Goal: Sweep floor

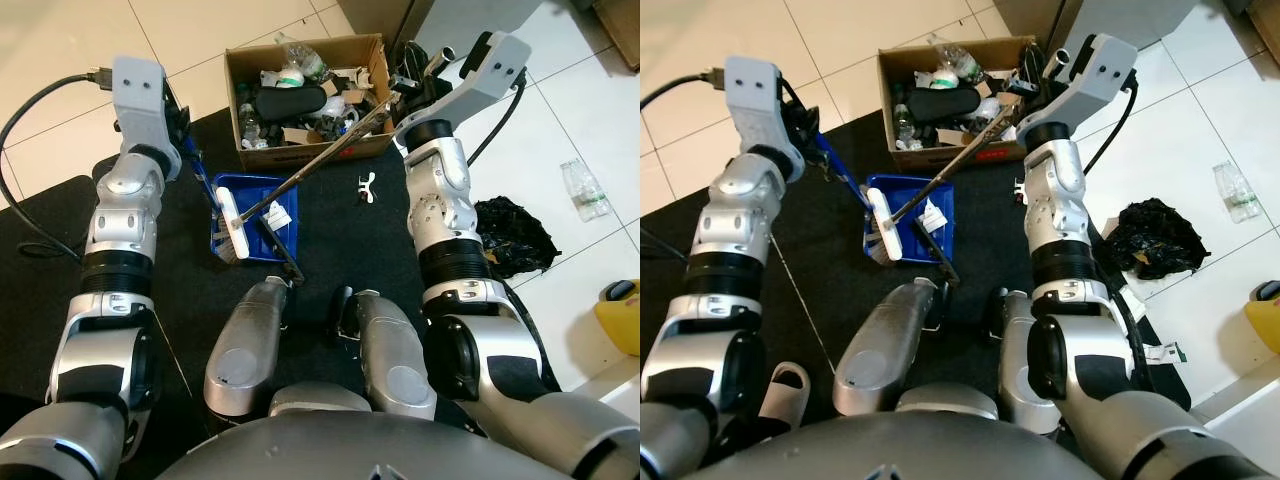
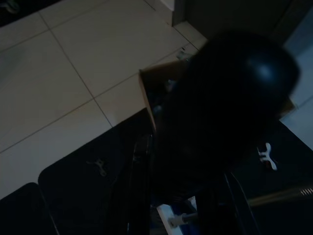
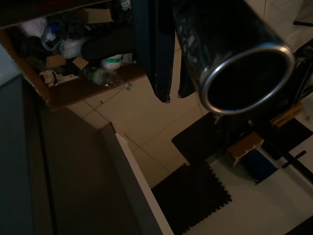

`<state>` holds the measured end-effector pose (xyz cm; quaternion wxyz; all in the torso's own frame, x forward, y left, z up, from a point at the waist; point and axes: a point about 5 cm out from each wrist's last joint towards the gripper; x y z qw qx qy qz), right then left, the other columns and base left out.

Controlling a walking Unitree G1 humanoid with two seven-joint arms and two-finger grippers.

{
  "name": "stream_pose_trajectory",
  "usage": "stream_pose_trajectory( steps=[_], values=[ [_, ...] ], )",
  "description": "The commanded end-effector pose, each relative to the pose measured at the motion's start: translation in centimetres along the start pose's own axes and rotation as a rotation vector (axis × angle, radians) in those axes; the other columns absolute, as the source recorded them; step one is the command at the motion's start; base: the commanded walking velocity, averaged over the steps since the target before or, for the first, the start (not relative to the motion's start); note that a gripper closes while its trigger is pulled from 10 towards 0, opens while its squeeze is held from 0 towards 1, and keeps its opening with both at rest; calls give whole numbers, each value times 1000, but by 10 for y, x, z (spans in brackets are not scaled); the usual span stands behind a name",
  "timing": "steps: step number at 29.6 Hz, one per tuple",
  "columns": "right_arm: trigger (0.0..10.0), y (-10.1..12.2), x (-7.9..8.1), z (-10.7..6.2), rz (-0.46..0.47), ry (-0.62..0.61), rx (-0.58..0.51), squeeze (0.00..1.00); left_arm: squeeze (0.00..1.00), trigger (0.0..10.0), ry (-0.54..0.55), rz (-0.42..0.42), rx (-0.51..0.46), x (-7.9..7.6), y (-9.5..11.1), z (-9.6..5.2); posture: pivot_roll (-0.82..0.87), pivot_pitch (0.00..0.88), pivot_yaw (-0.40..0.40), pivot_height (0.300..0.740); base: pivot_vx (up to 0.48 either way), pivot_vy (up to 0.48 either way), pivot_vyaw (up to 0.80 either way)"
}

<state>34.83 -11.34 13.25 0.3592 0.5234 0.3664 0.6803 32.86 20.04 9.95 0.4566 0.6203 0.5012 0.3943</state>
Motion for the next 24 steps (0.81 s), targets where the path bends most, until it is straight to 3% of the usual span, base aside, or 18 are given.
stream_pose_trajectory(
  steps=[1, 3, 5, 8, 9, 11, 13, 15, 16, 17, 18, 19, 22, 24],
  values=[
    [10000, -6, 44, 6, 189, 70, -39, 0, 0, 10000, -167, -85, 162, -27, -37, -2, 217, 198, -21, 740, 0, 0, 0],
    [10000, 9, 33, 8, 153, 71, -92, 0, 0, 10000, -217, -102, 114, -27, -26, -6, 219, 190, -19, 740, 0, 0, 0],
    [10000, 9, 33, 8, 153, 71, -92, 0, 0, 10000, -217, -102, 114, -27, -26, -6, 219, 190, -19, 740, 0, 0, 0],
    [10000, 40, 19, 11, 98, 102, -190, 0, 0, 10000, -269, -112, 28, -28, -14, -12, 222, 179, -22, 740, 0, 0, 0],
    [10000, 40, 19, 11, 98, 102, -190, 0, 0, 10000, -269, -112, 28, -28, -14, -12, 222, 179, -22, 740, 0, 0, 0],
    [10000, 73, 7, 13, 65, 105, -291, 0, 0, 10000, -307, -129, -25, -33, -9, -17, 217, 173, -26, 740, 0, 0, 0],
    [10000, 73, 7, 13, 65, 105, -291, 0, 0, 10000, -307, -129, -25, -33, -9, -17, 217, 173, -26, 740, 0, 0, 0],
    [10000, 113, -31, 14, -5, -30, -410, 0, 0, 10000, -321, -160, -48, -39, -10, -19, 213, 159, -34, 740, 0, 0, 0],
    [10000, 113, -31, 14, -5, -30, -410, 0, 0, 10000, -321, -160, -48, -39, -10, -19, 213, 159, -34, 740, 0, 0, 0],
    [10000, 128, -52, 12, -60, -109, -446, 0, 0, 10000, -323, -169, -49, -42, -11, -20, 212, 155, -37, 740, 0, 0, 0],
    [10000, 128, -52, 12, -60, -109, -446, 0, 0, 10000, -323, -169, -49, -42, -11, -20, 212, 155, -37, 740, 0, 0, 0],
    [10000, 142, -79, 5, -238, -230, -452, 0, 0, 10000, -330, -180, -48, -47, -13, -20, 211, 153, -38, 740, 0, 0, 0],
    [10000, 143, -86, 2, -313, -260, -443, 0, 0, 10000, -332, -182, -47, -48, -13, -20, 208, 150, -42, 740, 0, 0, 0],
    [10000, 144, -101, -9, -566, -360, -399, 0, 0, 10000, -334, -191, -48, -50, -14, -21, 202, 146, -44, 740, 0, 0, 0]
  ],
)
Point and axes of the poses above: a point about 5 cm out from each wrist's last joint towards the gripper, its own z axis pointing out of the wrist towards the gripper, its own y axis along the axis of the wrist's last joint, x = y × z, and after that the axes turned 3 degrees about -z, right-handed
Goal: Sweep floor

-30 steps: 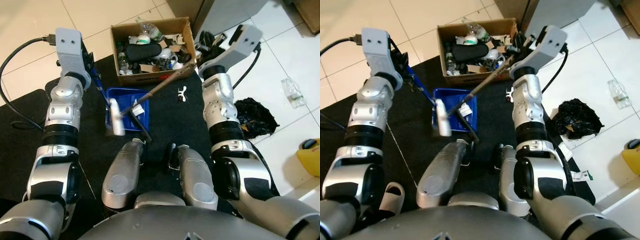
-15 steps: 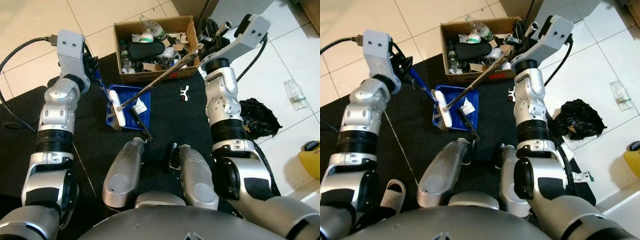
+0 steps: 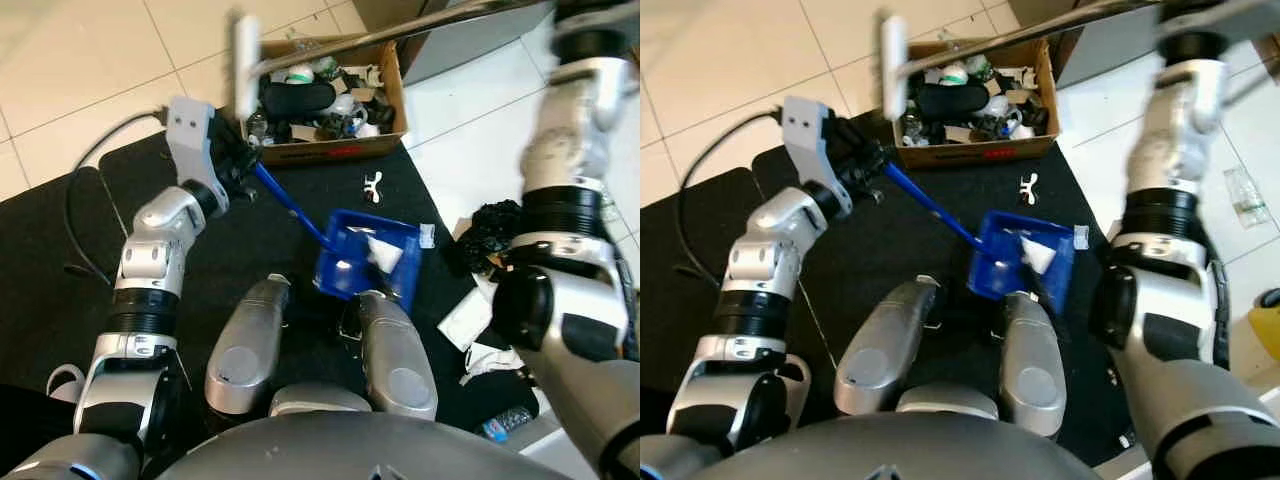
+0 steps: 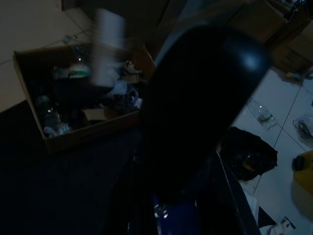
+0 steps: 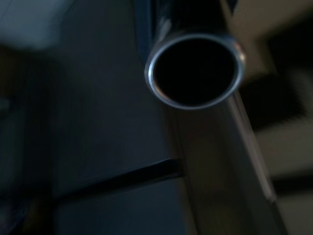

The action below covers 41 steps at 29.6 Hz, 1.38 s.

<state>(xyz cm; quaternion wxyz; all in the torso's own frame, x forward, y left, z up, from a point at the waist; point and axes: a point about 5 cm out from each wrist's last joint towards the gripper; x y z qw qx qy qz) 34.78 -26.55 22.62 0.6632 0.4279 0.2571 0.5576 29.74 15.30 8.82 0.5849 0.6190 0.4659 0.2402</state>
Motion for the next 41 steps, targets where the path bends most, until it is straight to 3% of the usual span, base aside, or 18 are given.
stream_pose_trajectory(
  steps=[1, 3, 5, 10, 12, 21, 23, 25, 26, 27, 28, 29, 30, 31, 33, 34, 36, 41],
  values=[
    [10000, -14, -19, -12, -247, -60, 58, 0, 0, 10000, 17, 8, -16, 0, 2, -3, 202, 144, -45, 740, 0, 0, 0],
    [10000, -15, -30, -17, -356, -113, 61, 0, 0, 10000, 13, 2, -20, -1, 1, -3, 201, 143, -46, 740, 0, 0, 0],
    [10000, -15, -30, -17, -356, -113, 61, 0, 0, 10000, 13, 2, -20, -1, 1, -3, 201, 143, -46, 740, 0, 0, 0],
    [10000, -15, -57, -24, -668, -249, 26, 0, 0, 10000, 30, -21, -51, -4, 3, 0, 202, 136, -56, 740, 0, 0, 0],
    [10000, -15, -57, -24, -668, -249, 26, 0, 0, 10000, 30, -21, -51, -4, 3, 0, 202, 136, -56, 740, 0, 0, 0],
    [10000, -16, -76, -25, -840, -350, 25, 0, 0, 10000, 64, -49, -128, -5, 13, 1, 208, 120, -65, 740, 0, 0, 0],
    [10000, -15, -87, -28, -744, -444, 47, 0, 0, 10000, 68, -37, -160, -4, 21, 0, 214, 120, -66, 740, 0, 0, 0],
    [10000, -22, -97, -29, -281, -567, 142, 0, 0, 10000, 71, -25, -182, -3, 29, -1, 216, 117, -65, 740, 0, 0, 0],
    [10000, -25, -99, -30, -125, -605, 147, 0, 0, 10000, 72, -19, -190, -2, 32, -1, 216, 117, -65, 740, 0, 0, 0],
    [10000, -25, -99, -30, -125, -605, 147, 0, 0, 10000, 72, -19, -190, -2, 32, -1, 216, 117, -65, 740, 0, 0, 0],
    [10000, -27, -98, -28, 24, -612, 150, 0, 0, 10000, 77, -11, -194, 0, 35, -1, 218, 116, -63, 740, 0, 0, 0],
    [10000, -27, -98, -28, 24, -612, 150, 0, 0, 10000, 77, -11, -194, 0, 35, -1, 218, 116, -63, 740, 0, 0, 0],
    [10000, -28, -97, -26, 89, -608, 149, 0, 0, 10000, 80, -6, -195, 2, 37, -1, 215, 115, -62, 740, 0, 0, 0],
    [10000, -25, -98, -24, 103, -604, 136, 0, 0, 10000, 84, 0, -195, 3, 38, -1, 210, 115, -60, 740, 0, 0, 0],
    [10000, -18, -101, -21, -75, -571, 118, 0, 0, 10000, 87, 4, -203, 4, 40, 0, 210, 115, -60, 740, 0, 0, 0],
    [10000, -18, -101, -21, -75, -571, 118, 0, 0, 10000, 87, 4, -203, 4, 40, 0, 210, 115, -60, 740, 0, 0, 0],
    [10000, -18, -101, -22, -184, -525, 117, 0, 0, 10000, 66, 0, -233, -1, 48, 0, 206, 116, -60, 740, 0, 0, 0],
    [10000, -26, -96, -29, -241, -473, 141, 0, 0, 10000, 22, -1, -280, -9, 63, 1, 206, 116, -60, 740, 0, 0, 0]
  ],
)
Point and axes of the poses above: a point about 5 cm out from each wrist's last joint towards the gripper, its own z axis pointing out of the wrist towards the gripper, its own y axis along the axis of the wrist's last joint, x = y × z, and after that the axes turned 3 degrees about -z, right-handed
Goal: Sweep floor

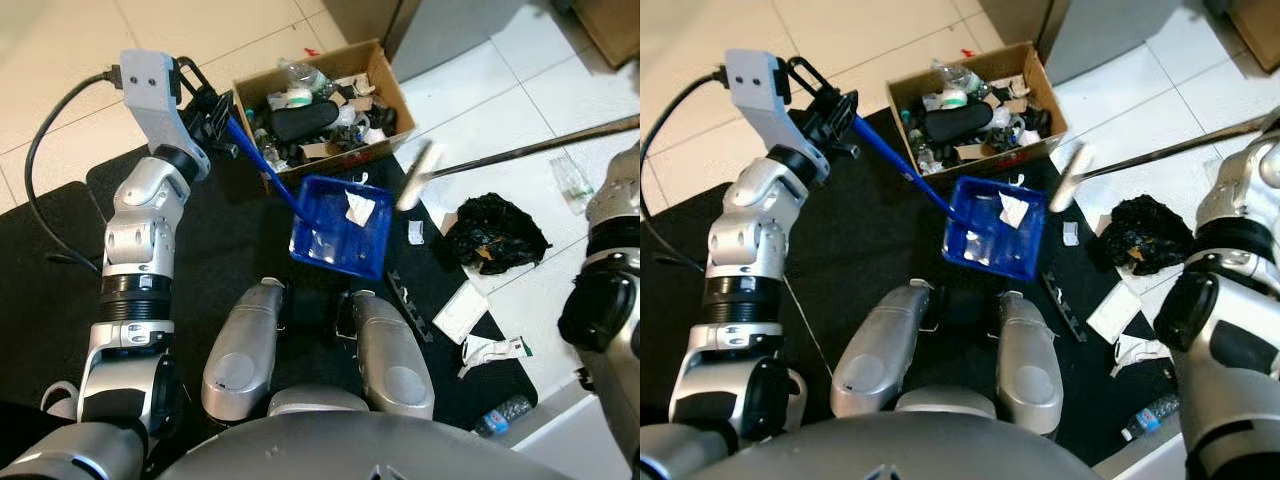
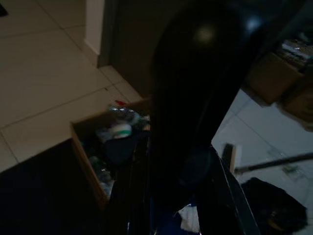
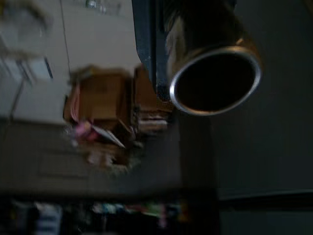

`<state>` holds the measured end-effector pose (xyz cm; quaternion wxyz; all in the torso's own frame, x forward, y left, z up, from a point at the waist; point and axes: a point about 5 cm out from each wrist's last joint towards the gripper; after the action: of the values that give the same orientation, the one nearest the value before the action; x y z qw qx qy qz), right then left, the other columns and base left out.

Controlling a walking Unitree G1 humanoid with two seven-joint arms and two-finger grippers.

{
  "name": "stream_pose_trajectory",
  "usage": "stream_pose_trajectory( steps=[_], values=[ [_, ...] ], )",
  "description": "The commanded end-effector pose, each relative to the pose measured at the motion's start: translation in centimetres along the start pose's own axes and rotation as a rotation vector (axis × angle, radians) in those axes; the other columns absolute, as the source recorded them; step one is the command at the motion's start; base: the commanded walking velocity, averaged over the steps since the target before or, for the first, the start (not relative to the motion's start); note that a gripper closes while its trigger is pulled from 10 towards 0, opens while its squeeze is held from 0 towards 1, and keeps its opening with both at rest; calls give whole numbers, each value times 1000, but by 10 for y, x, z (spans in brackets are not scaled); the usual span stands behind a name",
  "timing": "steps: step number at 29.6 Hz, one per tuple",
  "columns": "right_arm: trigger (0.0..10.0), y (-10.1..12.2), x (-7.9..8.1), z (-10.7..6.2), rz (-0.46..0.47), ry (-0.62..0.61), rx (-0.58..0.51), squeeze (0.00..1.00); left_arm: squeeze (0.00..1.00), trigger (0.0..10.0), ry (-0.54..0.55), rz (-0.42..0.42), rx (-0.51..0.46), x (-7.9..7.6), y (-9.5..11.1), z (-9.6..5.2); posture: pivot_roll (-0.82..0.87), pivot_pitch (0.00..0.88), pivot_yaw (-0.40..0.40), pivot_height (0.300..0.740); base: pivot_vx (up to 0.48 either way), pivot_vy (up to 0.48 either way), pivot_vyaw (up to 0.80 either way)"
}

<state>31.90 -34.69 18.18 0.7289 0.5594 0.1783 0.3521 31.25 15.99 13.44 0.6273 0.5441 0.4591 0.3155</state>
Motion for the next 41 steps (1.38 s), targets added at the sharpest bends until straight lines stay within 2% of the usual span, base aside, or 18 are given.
stream_pose_trajectory(
  steps=[1, 4, 9, 10, 11, 14, 16, 18, 19, 23, 24, 27, 33, 35, 38, 39, 40, 41],
  values=[
    [10000, -7, -5, -5, -26, 7, 1, 0, 0, 10000, -69, -13, -79, -13, 18, 4, 206, 116, -60, 740, 0, 0, 0],
    [10000, -9, -5, -8, -27, 28, -2, 0, 0, 10000, -87, -10, -96, -16, 25, 4, 216, 120, -55, 740, 0, 0, 0],
    [10000, 1, -9, -8, -258, -5, -142, 0, 0, 10000, -135, 2, -141, -23, 45, 3, 217, 120, -53, 740, 0, 0, 0],
    [10000, 1, -9, -8, -258, -5, -142, 0, 0, 10000, -135, 2, -141, -23, 45, 3, 217, 120, -53, 740, 0, 0, 0],
    [10000, -1, -1, -9, -308, 66, -149, 0, 0, 10000, -134, 7, -173, -24, 55, 3, 221, 119, -55, 740, 0, 0, 0],
    [10000, -11, 16, -17, -341, 203, -110, 0, 0, 10000, -115, 33, -248, -22, 76, 4, 223, 118, -56, 740, 0, 0, 0],
    [10000, -13, 19, -19, -346, 222, -104, 0, 0, 10000, -108, 45, -268, -21, 82, 4, 226, 118, -57, 740, 0, 0, 0],
    [10000, -23, 30, -28, -340, 297, -57, 0, 0, 10000, -93, 70, -345, -15, 106, 2, 233, 117, -55, 740, 0, 0, 0],
    [10000, -23, 30, -28, -340, 297, -57, 0, 0, 10000, -93, 70, -345, -15, 106, 2, 233, 117, -55, 740, 0, 0, 0],
    [10000, -28, 42, -36, -338, 341, -54, 0, 0, 10000, -70, 113, -406, -6, 128, 0, 235, 116, -55, 740, 0, 0, 0],
    [10000, -28, 42, -36, -338, 341, -54, 0, 0, 10000, -70, 113, -406, -6, 128, 0, 235, 116, -55, 740, 0, 0, 0],
    [10000, -31, 48, -41, -331, 373, -46, 0, 0, 10000, -58, 188, -469, 3, 155, -2, 238, 115, -56, 740, 0, 0, 0],
    [10000, -36, 52, -46, -307, 411, -18, 0, 0, 10000, -54, 288, -520, 11, 183, -1, 240, 105, -51, 740, 0, 0, 0],
    [10000, -37, 52, -47, -298, 416, -13, 0, 0, 10000, -54, 308, -525, 13, 186, 0, 240, 105, -51, 740, 0, 0, 0],
    [10000, -41, 55, -53, -160, 396, 42, 0, 0, 10000, -57, 392, -537, 17, 196, 5, 241, 86, -39, 740, 0, 0, 0],
    [10000, -41, 55, -53, -160, 396, 42, 0, 0, 10000, -57, 392, -537, 17, 196, 5, 241, 86, -39, 740, 0, 0, 0],
    [10000, -43, 56, -55, -94, 377, 68, 0, 0, 10000, -61, 431, -539, 17, 198, 8, 240, 80, -32, 740, 0, 0, 0],
    [10000, -44, 56, -56, -76, 374, 73, 0, 0, 10000, -63, 459, -536, 17, 197, 11, 240, 80, -32, 740, 0, 0, 0]
  ],
)
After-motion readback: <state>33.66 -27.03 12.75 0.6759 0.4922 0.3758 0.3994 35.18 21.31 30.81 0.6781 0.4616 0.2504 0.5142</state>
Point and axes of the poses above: a point about 5 cm out from each wrist's last joint towards the gripper, its own z axis pointing out of the wrist towards the gripper, its own y axis along the axis of the wrist's last joint, x = y × z, and after that the axes turned 3 degrees about -z, right-handed
